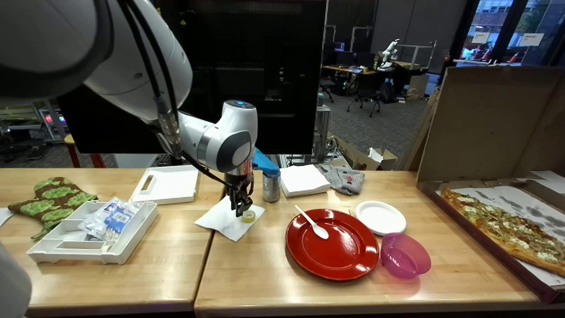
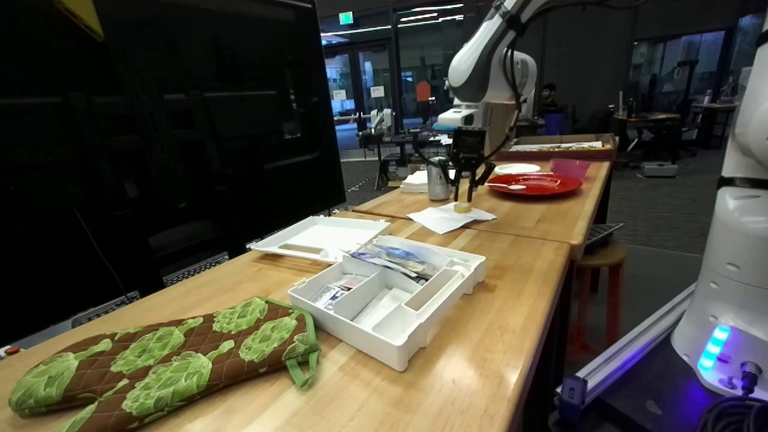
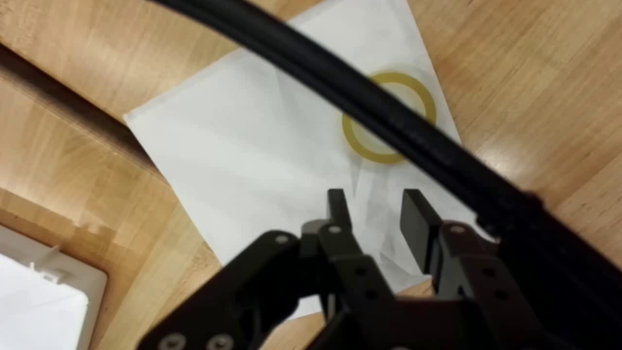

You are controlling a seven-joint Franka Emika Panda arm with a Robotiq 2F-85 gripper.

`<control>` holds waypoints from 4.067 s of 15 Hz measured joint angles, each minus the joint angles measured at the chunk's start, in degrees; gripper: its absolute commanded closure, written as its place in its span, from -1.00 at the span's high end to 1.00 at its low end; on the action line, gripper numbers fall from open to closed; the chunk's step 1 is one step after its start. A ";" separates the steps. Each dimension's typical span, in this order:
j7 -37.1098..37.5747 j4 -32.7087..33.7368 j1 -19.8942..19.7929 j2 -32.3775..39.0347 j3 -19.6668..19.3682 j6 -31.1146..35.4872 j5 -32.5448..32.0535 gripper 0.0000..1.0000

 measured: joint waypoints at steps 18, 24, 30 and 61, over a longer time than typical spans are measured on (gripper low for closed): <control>0.07 1.66 -9.08 2.84 6.32 -0.41 1.80 0.46; 0.08 2.99 -9.85 4.41 7.88 -0.43 2.15 0.39; 0.09 3.63 -10.55 4.82 8.39 -0.43 2.15 0.32; 0.02 3.80 -11.92 5.54 10.23 -0.06 1.58 -0.53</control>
